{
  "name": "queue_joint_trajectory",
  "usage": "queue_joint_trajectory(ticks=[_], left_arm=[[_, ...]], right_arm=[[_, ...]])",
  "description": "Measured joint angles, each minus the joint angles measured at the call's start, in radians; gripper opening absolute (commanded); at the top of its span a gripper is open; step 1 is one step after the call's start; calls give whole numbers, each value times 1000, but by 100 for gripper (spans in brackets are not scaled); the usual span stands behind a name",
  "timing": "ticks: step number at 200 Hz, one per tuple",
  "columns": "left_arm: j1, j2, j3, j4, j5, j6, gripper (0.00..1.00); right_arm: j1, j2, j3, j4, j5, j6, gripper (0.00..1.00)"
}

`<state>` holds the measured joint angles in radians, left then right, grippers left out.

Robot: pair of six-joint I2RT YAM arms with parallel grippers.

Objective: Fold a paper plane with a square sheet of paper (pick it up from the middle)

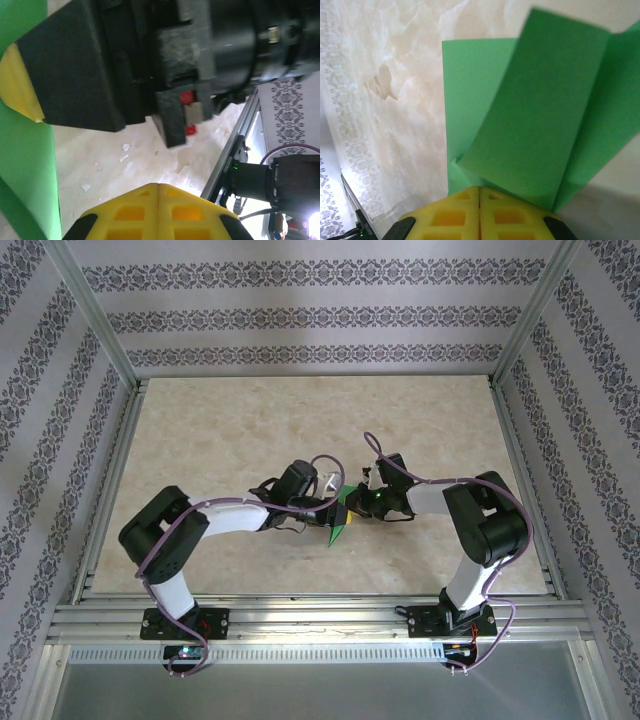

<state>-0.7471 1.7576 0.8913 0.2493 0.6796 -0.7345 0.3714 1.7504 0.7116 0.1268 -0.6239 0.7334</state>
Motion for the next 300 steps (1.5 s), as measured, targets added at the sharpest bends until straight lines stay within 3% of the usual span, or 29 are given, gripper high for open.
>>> queue_joint_trajectory(ticks=[43, 133, 227, 300], left_arm=[[-5, 89, 18, 0, -3, 0, 4], [-5, 113, -30, -5, -2, 16, 4], [-6, 91, -135, 125, -2, -7, 4], [-18, 9, -227, 109, -9, -6, 4]], right_arm=[[0, 0, 1, -2, 0, 0, 8], [0, 0, 2, -4, 3, 0, 8], [5, -2, 2, -5, 8, 0, 8], [5, -2, 2, -5, 9, 0, 8]])
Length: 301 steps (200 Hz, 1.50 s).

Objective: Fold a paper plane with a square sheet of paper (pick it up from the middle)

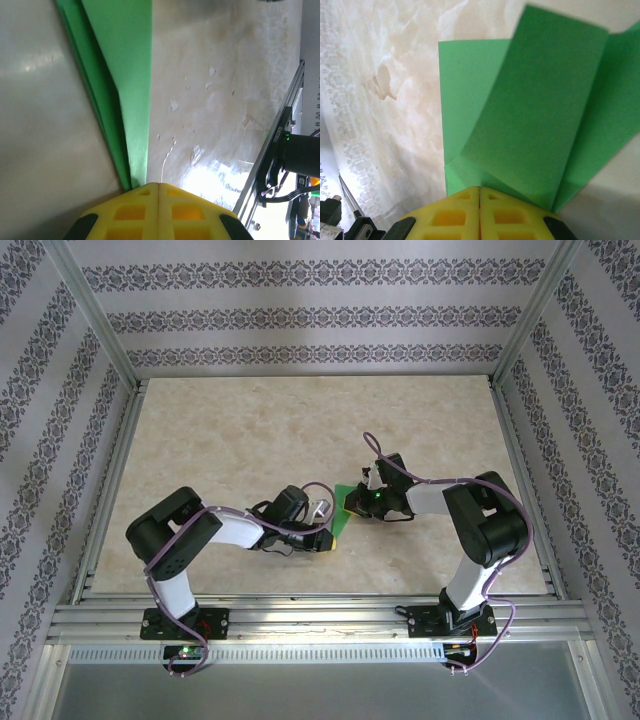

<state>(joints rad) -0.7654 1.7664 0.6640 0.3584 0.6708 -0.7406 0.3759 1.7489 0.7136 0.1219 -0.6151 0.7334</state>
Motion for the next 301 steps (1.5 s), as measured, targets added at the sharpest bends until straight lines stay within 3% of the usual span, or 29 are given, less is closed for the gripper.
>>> queue_joint_trajectory(ticks=[61, 98, 189, 301], left_arm=[[-25, -109, -16, -180, -27, 42, 3], [-26, -198, 13, -195, -56, 54, 4], [2, 58, 274, -192, -78, 61, 3], [2, 143, 311, -243, -140, 118, 2]], right_arm=[[0, 0, 2, -3, 0, 0, 8], [0, 0, 2, -3, 1, 0, 8], [2, 0, 11, -22, 5, -1, 8], [2, 0, 11, -21, 5, 0, 8]])
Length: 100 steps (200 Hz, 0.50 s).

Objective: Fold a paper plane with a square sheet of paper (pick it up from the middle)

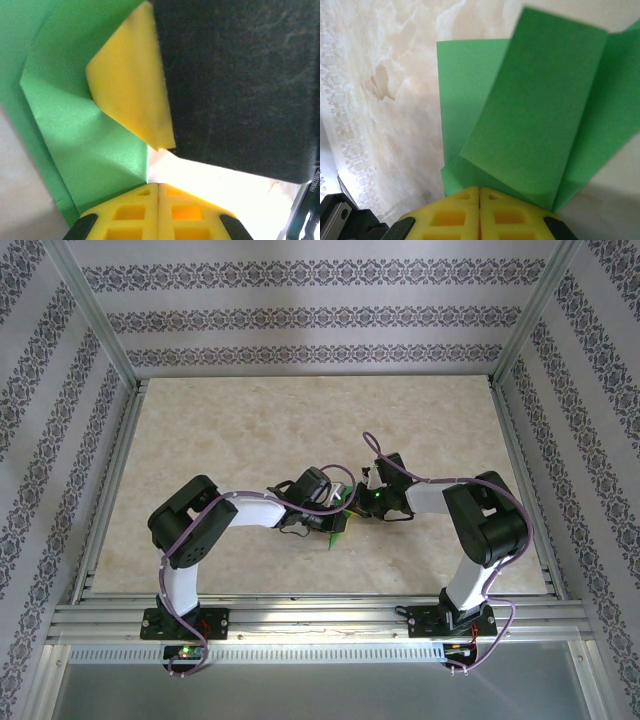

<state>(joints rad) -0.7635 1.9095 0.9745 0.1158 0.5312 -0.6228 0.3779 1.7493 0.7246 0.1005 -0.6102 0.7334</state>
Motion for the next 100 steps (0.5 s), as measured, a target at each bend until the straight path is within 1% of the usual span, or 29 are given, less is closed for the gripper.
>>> queue_joint_trajectory(ticks=[23, 60, 82, 100], left_arm=[[0, 0, -10, 14, -2, 6, 2], [0, -10, -31, 39, -4, 15, 1], [0, -21, -45, 43, -6, 18, 0], [0, -26, -50, 41, -9, 19, 0]], right_arm=[[0, 0, 0, 0, 0, 0, 10], [0, -13, 2, -25, 8, 0, 11], [0, -27, 2, -60, 15, 0, 14], [0, -44, 8, -87, 20, -2, 15]])
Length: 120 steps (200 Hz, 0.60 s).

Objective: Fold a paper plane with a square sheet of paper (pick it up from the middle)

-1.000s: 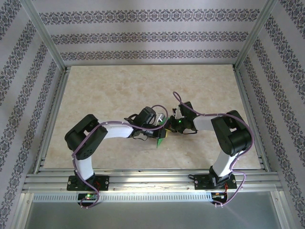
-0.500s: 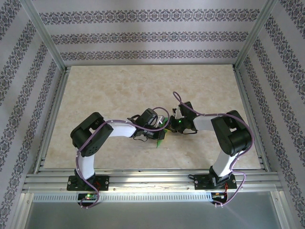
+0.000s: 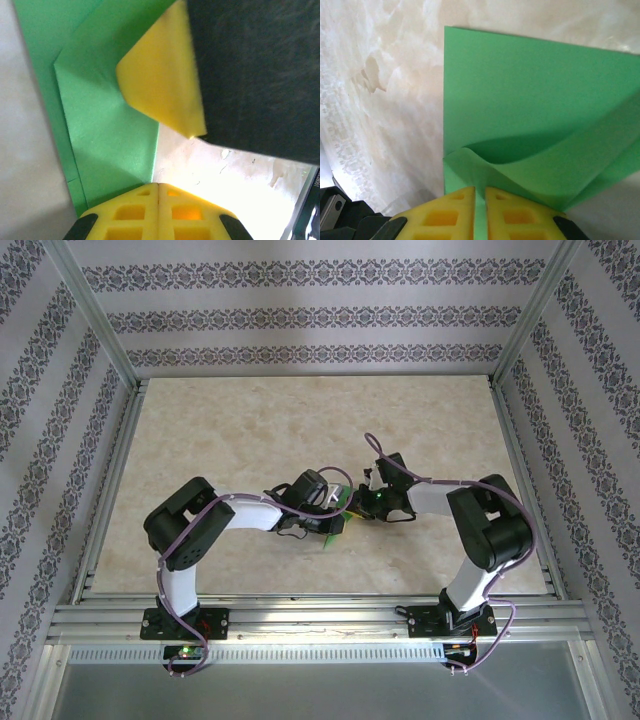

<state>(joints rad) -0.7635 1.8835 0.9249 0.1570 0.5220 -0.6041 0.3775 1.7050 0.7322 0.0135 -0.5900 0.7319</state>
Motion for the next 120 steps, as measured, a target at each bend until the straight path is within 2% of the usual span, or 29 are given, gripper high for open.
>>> queue_joint_trajectory(ticks=[54, 120], left_arm=[[0, -21, -32, 1, 20, 13, 1], [0, -30, -44, 0, 31, 22, 1]], right_arm=[[-15, -179, -1, -35, 53, -25, 12], [58, -104, -2, -20, 51, -29, 9]])
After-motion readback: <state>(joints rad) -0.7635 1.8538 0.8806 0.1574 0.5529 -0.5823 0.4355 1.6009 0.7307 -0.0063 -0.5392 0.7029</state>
